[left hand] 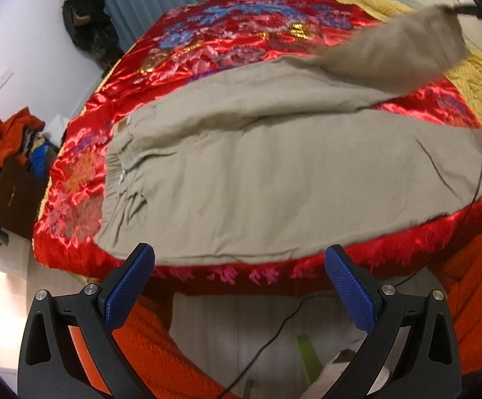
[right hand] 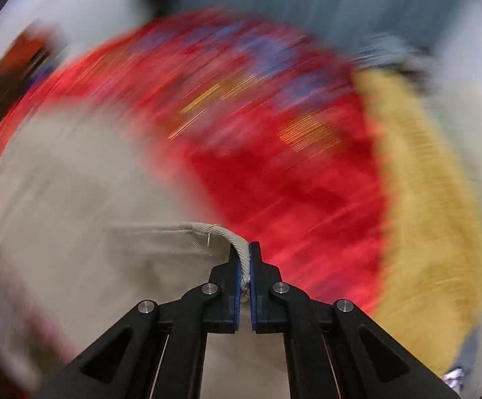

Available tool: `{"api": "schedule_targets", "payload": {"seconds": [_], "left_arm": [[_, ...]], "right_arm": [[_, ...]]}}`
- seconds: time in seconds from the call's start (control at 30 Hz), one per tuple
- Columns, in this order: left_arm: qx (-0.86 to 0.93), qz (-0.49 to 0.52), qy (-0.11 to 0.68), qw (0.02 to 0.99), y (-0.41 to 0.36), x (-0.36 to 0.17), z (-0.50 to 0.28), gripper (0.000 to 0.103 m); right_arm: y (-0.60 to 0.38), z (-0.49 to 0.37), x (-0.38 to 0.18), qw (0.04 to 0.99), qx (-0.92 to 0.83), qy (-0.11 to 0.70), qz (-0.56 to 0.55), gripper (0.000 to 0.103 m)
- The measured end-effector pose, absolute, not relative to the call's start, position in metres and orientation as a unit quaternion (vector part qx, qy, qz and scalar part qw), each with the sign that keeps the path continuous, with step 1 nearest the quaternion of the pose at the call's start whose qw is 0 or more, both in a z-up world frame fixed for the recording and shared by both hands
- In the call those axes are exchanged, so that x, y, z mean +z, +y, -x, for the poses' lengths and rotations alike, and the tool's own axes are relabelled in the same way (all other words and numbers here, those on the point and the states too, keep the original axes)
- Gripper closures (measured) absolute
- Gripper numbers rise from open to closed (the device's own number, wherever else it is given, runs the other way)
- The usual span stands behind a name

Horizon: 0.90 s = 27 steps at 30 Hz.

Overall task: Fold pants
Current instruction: 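Grasp the hem of the folded trouser leg with the right tool and lift it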

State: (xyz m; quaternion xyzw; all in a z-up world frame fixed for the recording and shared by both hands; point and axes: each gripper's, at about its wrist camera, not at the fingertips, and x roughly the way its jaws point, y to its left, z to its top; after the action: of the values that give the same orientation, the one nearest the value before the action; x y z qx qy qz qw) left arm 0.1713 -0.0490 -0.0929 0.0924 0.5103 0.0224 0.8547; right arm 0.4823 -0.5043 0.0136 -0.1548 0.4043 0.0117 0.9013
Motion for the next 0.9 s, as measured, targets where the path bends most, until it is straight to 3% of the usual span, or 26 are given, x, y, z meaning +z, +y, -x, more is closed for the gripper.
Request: {"api": "schedule_targets", "payload": {"seconds": [0.07, 0.1, 0.13, 0.33, 0.53, 0.7, 0.77, 0.83, 0.9], "left_arm": [[0.025, -0.087, 0.51, 0.855, -0.046, -0.095, -0.173, 0.001], [0.026, -0.085, 0.512, 0.854, -0.045, -0.097, -0.174, 0.001], [0.028, -0.082, 0.516, 0.852, -0.043, -0.101, -0.175, 0.001], [0.023, -0.059, 0.535, 0.843, -0.037, -0.121, -0.201, 0.001], [0.047, -0.009, 0.405, 0.913, -0.025, -0.087, -0.301, 0.001], [0.08, 0.0, 0.347, 0.934, -0.019, -0.122, -0.422, 0.001], [0.08, -0.026, 0.378, 0.922, -0.018, -0.166, -0.458, 0.002], [0.062, -0.051, 0.432, 0.898, -0.018, -0.206, -0.47, 0.013], [0.023, -0.069, 0.467, 0.881, -0.018, -0.243, -0.465, 0.016]], "right_arm": [[-0.56, -0.521, 0.042, 0.911, -0.094, 0.384, 0.121, 0.068], [-0.58, -0.53, 0.043, 0.906, -0.135, 0.385, 0.115, 0.041], [-0.595, -0.532, 0.039, 0.902, -0.163, 0.383, 0.115, 0.037], [-0.599, -0.487, -0.061, 0.882, -0.115, 0.453, 0.064, 0.038], [-0.526, -0.443, -0.173, 0.854, 0.015, 0.519, 0.024, 0.038], [-0.44, -0.472, -0.174, 0.851, 0.138, 0.505, -0.04, 0.038], [-0.41, -0.501, -0.167, 0.847, 0.178, 0.49, -0.105, 0.038], [-0.384, -0.529, -0.163, 0.836, 0.211, 0.476, -0.174, 0.038], [-0.357, -0.553, -0.168, 0.818, 0.241, 0.475, -0.217, 0.038]]}}
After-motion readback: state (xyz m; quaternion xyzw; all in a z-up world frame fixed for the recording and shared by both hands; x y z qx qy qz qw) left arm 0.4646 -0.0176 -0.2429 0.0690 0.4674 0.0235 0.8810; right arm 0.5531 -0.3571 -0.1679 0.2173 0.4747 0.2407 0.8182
